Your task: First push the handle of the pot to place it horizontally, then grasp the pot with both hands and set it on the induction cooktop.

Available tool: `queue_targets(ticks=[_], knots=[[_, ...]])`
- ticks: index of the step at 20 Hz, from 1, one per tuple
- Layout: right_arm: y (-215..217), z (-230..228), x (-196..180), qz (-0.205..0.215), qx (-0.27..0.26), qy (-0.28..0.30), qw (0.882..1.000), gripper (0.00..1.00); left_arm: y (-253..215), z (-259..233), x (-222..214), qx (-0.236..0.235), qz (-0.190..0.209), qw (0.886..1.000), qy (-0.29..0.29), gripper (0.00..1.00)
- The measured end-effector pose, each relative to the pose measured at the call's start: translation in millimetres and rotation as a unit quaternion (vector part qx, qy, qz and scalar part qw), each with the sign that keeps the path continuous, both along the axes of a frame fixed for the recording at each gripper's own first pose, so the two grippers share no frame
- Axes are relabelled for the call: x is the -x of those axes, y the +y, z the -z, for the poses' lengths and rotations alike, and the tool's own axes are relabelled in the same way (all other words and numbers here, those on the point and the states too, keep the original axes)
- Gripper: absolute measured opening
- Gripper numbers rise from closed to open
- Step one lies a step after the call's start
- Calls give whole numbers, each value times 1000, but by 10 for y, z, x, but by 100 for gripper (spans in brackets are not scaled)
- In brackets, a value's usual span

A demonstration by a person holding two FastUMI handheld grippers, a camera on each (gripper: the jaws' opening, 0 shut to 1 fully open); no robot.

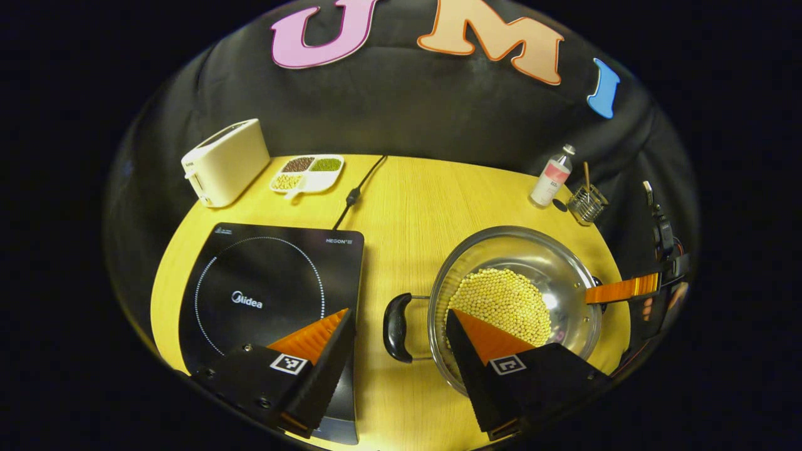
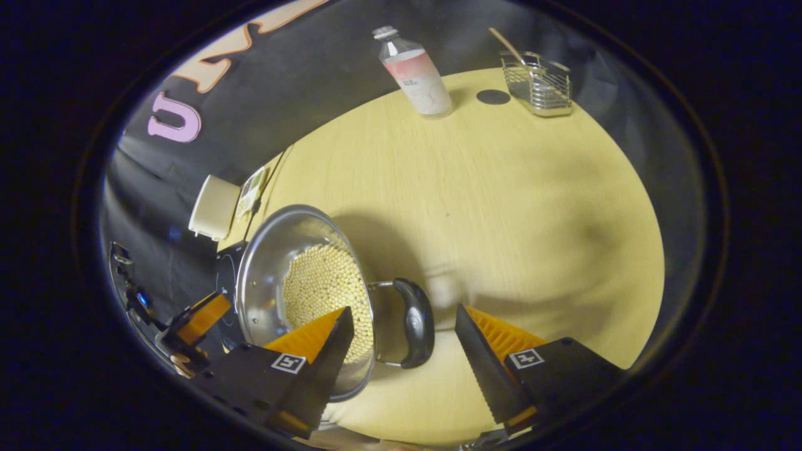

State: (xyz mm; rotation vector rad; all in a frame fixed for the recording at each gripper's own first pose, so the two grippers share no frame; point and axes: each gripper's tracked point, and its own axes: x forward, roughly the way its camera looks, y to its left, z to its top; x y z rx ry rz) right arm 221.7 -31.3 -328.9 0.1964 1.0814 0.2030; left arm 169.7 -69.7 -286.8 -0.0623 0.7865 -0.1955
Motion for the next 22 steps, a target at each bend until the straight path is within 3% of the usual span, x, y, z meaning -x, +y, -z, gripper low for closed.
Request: queue_targets(ticks=[2,5,6,7,8,9,11,13,14,15,16,17,18,19,20,22], knots=[[25,80,-17,-4,0,10,1000,94,-43,99,-36,5,4,1000,21,90],[18,188,-15,-9,4,23,1000,100,-111,246,-61,9,17,999,45,78],[19,226,-10,-12,6,27,1000,100,-129,306,-73,10,17,998,52,83],[18,239,-6,-14,8,30,999,90,-136,353,-82,11,15,998,61,76],[22,256,-16,-15,7,32,999,99,-144,390,-86,11,15,998,67,80],[29,275,-11,-15,5,36,999,90,-153,415,-94,11,17,997,71,74],[49,308,-9,-17,1,43,999,89,-165,484,-79,5,21,996,83,72],[74,346,-19,-21,-1,44,999,80,-133,534,-74,-6,18,995,94,75],[96,381,-9,-28,-1,46,999,74,-114,553,-59,-10,14,995,100,68],[123,387,30,-36,-4,50,998,84,-116,563,-51,-10,9,994,108,66],[129,426,19,-38,2,51,998,57,-120,575,-68,-10,5,994,110,66],[89,409,30,-39,7,49,998,51,-117,576,-68,-9,4,993,116,66],[91,421,-20,-34,3,43,998,52,-119,567,-48,-7,0,992,122,66],[97,388,-44,-23,-7,43,999,60,-122,575,-44,-1,-7,992,124,65],[103,400,-50,-15,-12,42,999,52,-130,571,-27,5,-13,992,127,64],[62,353,-81,-10,-4,30,1000,51,-151,574,11,17,-24,991,132,64]])
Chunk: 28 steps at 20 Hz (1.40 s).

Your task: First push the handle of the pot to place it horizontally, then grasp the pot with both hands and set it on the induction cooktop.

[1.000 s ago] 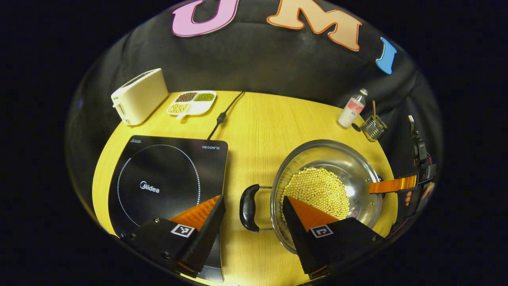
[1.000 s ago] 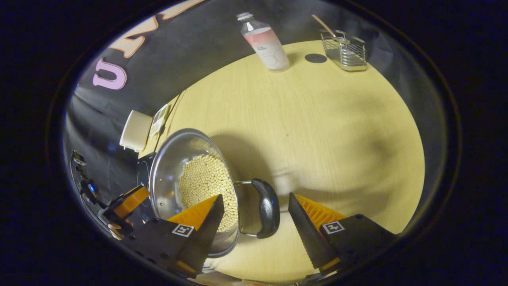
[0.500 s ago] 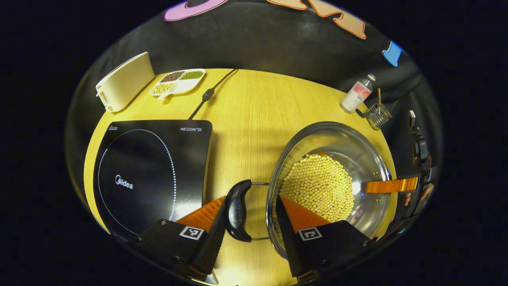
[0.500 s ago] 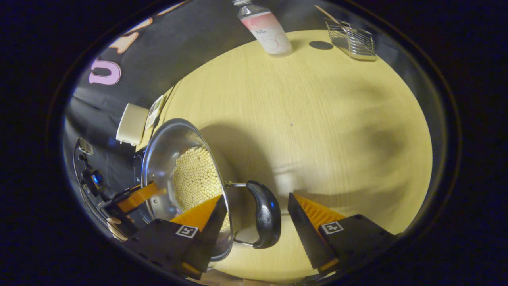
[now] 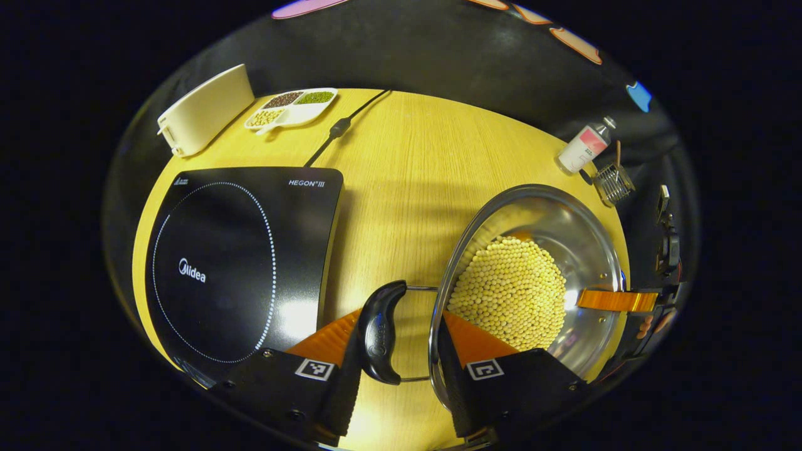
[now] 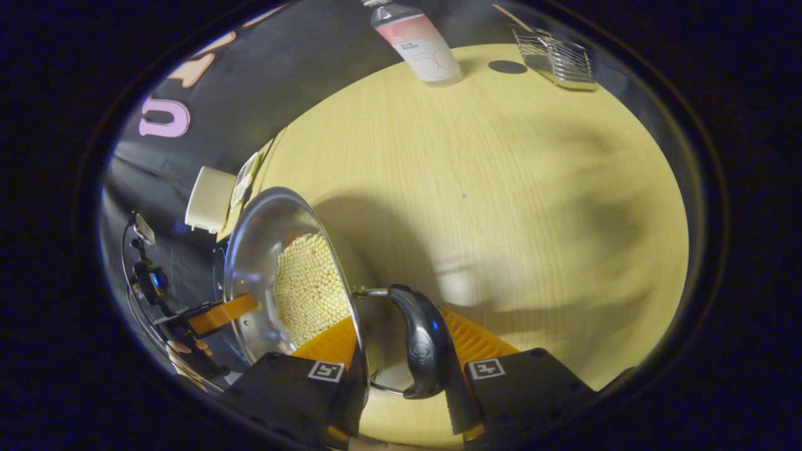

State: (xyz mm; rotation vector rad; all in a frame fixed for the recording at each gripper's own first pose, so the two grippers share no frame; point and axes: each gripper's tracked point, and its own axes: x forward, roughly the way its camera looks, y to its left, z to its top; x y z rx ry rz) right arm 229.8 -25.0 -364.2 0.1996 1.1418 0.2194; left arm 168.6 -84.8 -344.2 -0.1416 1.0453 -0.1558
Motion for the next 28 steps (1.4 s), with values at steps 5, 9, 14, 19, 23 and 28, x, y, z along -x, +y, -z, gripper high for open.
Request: queue_targets(ticks=[5,9,14,19,23,28], knots=[[-125,-153,99,-9,16,-22,1000,57,-117,-101,194,28,-17,999,11,60],[-123,-341,277,-7,10,-33,999,51,-97,-299,333,21,-9,1000,-1,60],[13,-524,666,0,-1,-38,999,51,86,-514,671,14,2,1000,14,60],[292,-604,1095,10,-2,-39,999,51,424,-669,917,21,3,1000,18,60],[710,-666,1283,12,0,-50,999,51,835,-774,973,20,13,1000,9,60],[1442,-634,1483,24,-4,-56,998,57,1544,-804,954,20,14,1000,7,60]])
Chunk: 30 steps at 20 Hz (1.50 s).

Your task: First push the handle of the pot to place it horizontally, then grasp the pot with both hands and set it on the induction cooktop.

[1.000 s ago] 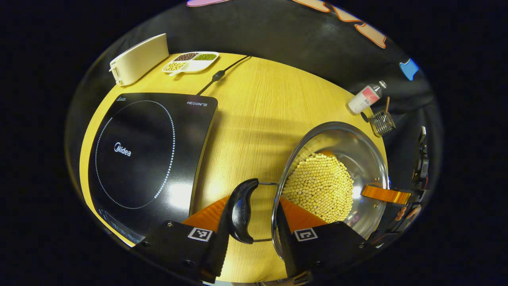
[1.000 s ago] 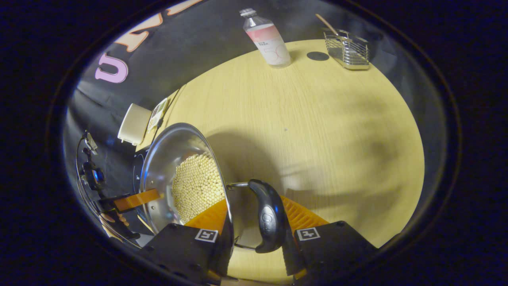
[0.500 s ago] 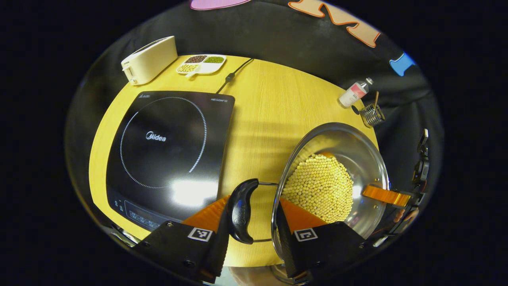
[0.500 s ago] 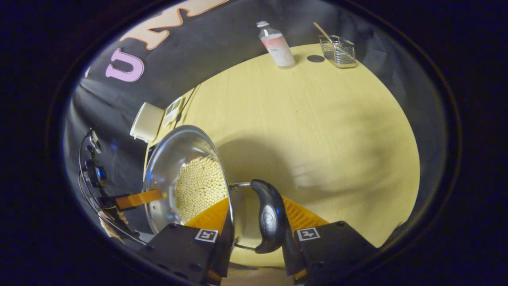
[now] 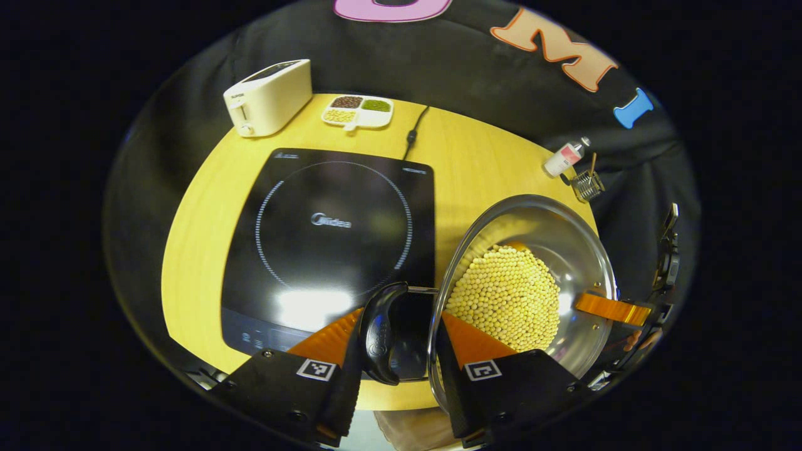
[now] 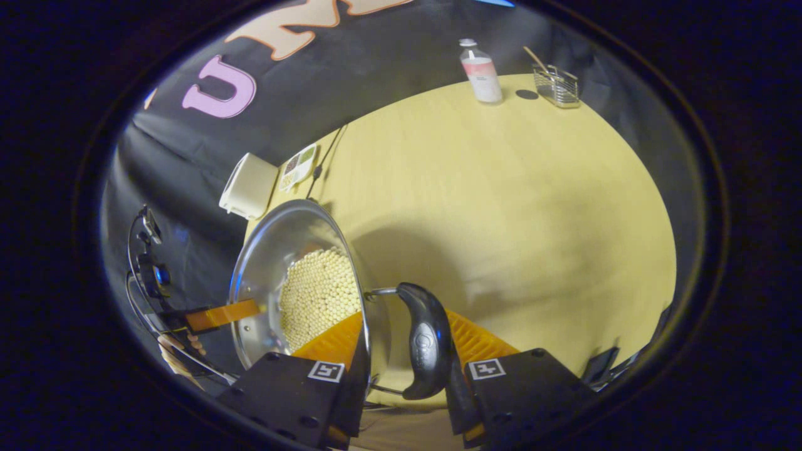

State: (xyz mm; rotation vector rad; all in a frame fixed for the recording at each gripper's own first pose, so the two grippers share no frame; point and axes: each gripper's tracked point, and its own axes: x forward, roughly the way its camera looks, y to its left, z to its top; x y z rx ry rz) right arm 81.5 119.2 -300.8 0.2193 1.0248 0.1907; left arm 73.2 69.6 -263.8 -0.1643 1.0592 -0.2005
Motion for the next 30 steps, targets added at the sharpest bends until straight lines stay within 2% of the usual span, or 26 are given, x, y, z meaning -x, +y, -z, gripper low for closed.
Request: queue_targets(ticks=[8,13,16,17,18,19,20,21,22,23,24,25,29,30], knots=[[1058,220,13,12,-9,-4,1000,57,963,53,-283,-21,13,1000,-12,60],[1453,420,-168,22,-2,-2,1000,57,1337,191,-573,-38,20,999,-18,60],[1576,489,-305,30,7,-4,1000,57,1442,267,-736,-38,22,999,-25,60],[1591,512,-353,35,16,-8,999,50,1461,283,-786,-38,22,999,-27,60],[1600,511,-401,39,26,-12,999,49,1477,314,-813,-37,24,999,-27,60],[1623,526,-457,40,33,-20,998,50,1488,310,-865,-35,25,998,-34,60],[1640,504,-480,43,36,-24,998,57,1502,316,-926,-33,25,998,-40,60],[1652,509,-507,45,37,-28,998,57,1512,323,-963,-32,26,998,-42,60],[1654,498,-518,47,38,-29,998,50,1519,324,-1007,-30,27,998,-46,60],[1681,502,-548,49,39,-32,998,50,1529,324,-1038,-31,29,998,-50,60],[1702,520,-575,51,40,-33,997,51,1541,325,-1079,-33,32,997,-55,59],[1715,555,-597,52,41,-34,997,57,1554,323,-1108,-35,35,997,-61,59],[1775,603,-676,56,37,-37,997,57,1604,321,-1225,-49,38,995,-79,60],[1787,624,-697,57,36,-38,997,51,1614,322,-1252,-51,38,994,-84,61]])
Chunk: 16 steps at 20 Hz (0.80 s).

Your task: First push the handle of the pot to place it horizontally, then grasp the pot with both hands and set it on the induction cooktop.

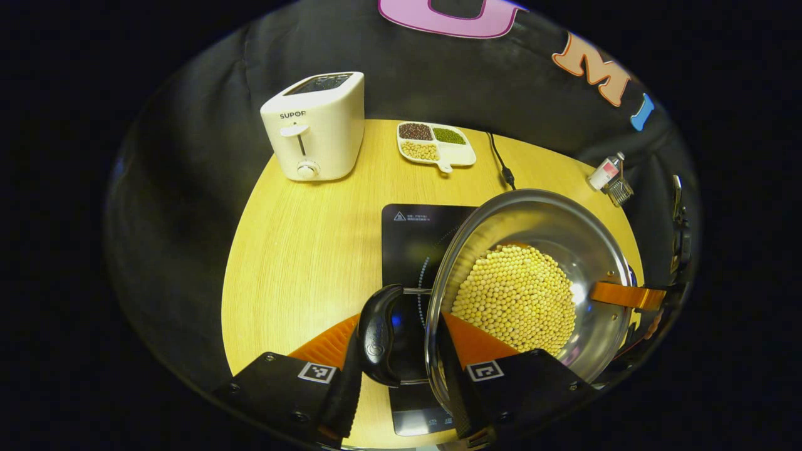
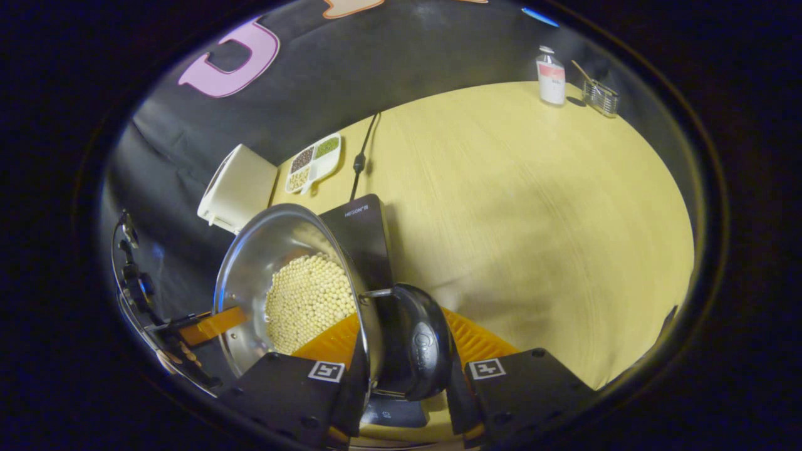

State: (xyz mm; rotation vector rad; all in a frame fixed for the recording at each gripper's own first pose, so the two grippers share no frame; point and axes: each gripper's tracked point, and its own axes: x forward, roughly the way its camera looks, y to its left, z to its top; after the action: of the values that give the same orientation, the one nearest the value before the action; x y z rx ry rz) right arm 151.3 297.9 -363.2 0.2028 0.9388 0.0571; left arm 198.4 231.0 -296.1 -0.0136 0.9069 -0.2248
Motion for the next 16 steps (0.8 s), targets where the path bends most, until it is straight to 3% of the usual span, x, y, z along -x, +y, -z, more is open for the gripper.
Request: queue_targets(ticks=[1,2,4,5,6,7,9,11,12,13,16], knots=[[10,12,-20,0,0,-1,1000,51,9,-7,-19,-2,0,1000,-4,61],[14,25,-32,0,0,-1,1000,57,9,-2,-36,-4,0,1000,-8,61],[18,51,-63,0,0,0,1000,57,18,-13,-52,-9,2,1000,-14,61],[20,68,-67,0,-1,1,1000,51,28,-22,-54,-11,3,1000,-17,61],[24,78,-87,0,-1,1,1000,51,33,-29,-77,-13,4,1000,-21,62],[28,86,-94,0,-1,1,1000,57,39,-38,-80,-16,5,1000,-24,62],[38,84,-118,-1,-3,-1,1000,51,49,-32,-106,-18,4,999,-29,62],[73,86,-149,-4,-6,0,1000,51,55,-31,-122,-19,0,999,-32,63],[77,89,-162,-6,-6,0,1000,57,56,-29,-121,-20,-1,999,-34,63],[82,90,-168,-7,-6,-1,1000,51,58,-29,-118,-20,-2,999,-35,64],[86,87,-178,-9,-7,-1,1000,51,62,-23,-119,-21,-2,999,-37,65]])
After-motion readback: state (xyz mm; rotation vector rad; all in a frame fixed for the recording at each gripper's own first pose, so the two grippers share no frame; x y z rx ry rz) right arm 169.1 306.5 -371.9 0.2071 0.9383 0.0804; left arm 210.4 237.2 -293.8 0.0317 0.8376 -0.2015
